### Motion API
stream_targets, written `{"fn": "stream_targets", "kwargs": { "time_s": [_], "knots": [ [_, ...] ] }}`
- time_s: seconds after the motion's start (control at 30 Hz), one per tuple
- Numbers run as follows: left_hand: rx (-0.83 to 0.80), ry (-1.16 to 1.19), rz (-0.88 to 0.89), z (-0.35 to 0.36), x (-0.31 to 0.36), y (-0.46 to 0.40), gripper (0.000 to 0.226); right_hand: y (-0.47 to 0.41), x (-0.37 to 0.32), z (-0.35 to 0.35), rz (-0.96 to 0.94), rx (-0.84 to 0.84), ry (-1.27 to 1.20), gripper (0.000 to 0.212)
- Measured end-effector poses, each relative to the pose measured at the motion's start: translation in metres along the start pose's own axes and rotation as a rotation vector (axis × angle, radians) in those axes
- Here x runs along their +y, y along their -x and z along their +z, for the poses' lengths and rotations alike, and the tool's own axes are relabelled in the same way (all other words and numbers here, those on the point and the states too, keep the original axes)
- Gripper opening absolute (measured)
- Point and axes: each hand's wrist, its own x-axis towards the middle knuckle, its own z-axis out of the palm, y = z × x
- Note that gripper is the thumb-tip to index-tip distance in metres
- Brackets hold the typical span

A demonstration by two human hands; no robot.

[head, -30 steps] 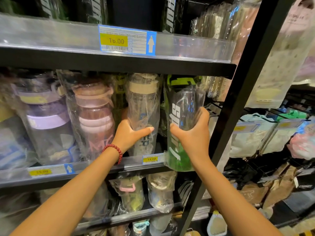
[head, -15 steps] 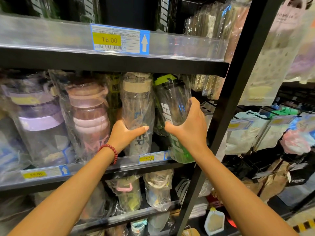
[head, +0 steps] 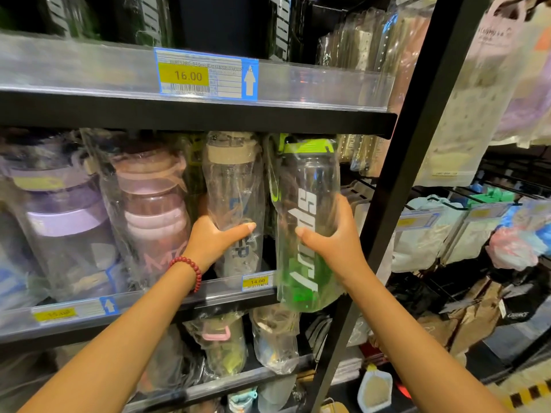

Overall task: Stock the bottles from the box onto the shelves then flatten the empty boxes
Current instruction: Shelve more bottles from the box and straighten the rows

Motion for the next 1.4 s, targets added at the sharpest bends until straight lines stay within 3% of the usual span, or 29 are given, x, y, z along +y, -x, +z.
{"fn": "stream_targets", "kwargs": {
  "time_s": [0.2,0.33,0.47,0.57,0.73,0.83,0.93,1.07,1.17,1.4],
  "knots": [
    [0.005,0.020,-0.021,-0.001,-0.001,-0.001,0.050,0.015,0.022,0.012,0.078,0.097,-0.288,0.081],
    [-0.001,0.025,-0.007,0.000,0.002,0.001,0.027,0.027,0.033,0.025,0.128,0.132,-0.427,0.088],
    [0.002,0.009,-0.007,-0.001,0.002,0.001,0.027,0.039,0.038,0.035,0.126,0.092,-0.571,0.089],
    [0.004,0.000,-0.012,-0.002,0.001,0.001,0.044,0.053,0.042,0.040,0.115,0.086,-0.541,0.089],
    [0.008,-0.020,0.000,-0.001,0.001,0.000,0.020,0.061,0.038,0.040,0.037,0.142,-0.434,0.086],
    [0.014,-0.010,0.007,0.000,0.001,0.000,0.018,0.052,0.027,0.031,-0.017,0.187,-0.354,0.076],
    [0.012,0.014,0.006,0.000,-0.001,-0.001,0.017,0.042,0.019,0.015,-0.049,0.206,-0.264,0.032],
    [0.011,0.007,0.021,0.001,0.001,0.000,0.017,0.027,0.015,0.008,-0.092,0.291,-0.159,0.045],
    [0.010,-0.007,0.030,0.000,0.001,0.000,0.017,0.013,0.013,0.014,-0.156,0.387,-0.087,0.093],
    [0.003,-0.001,0.029,0.000,0.002,0.001,0.019,-0.003,0.026,0.023,-0.166,0.412,-0.003,0.102]
  ]
}}
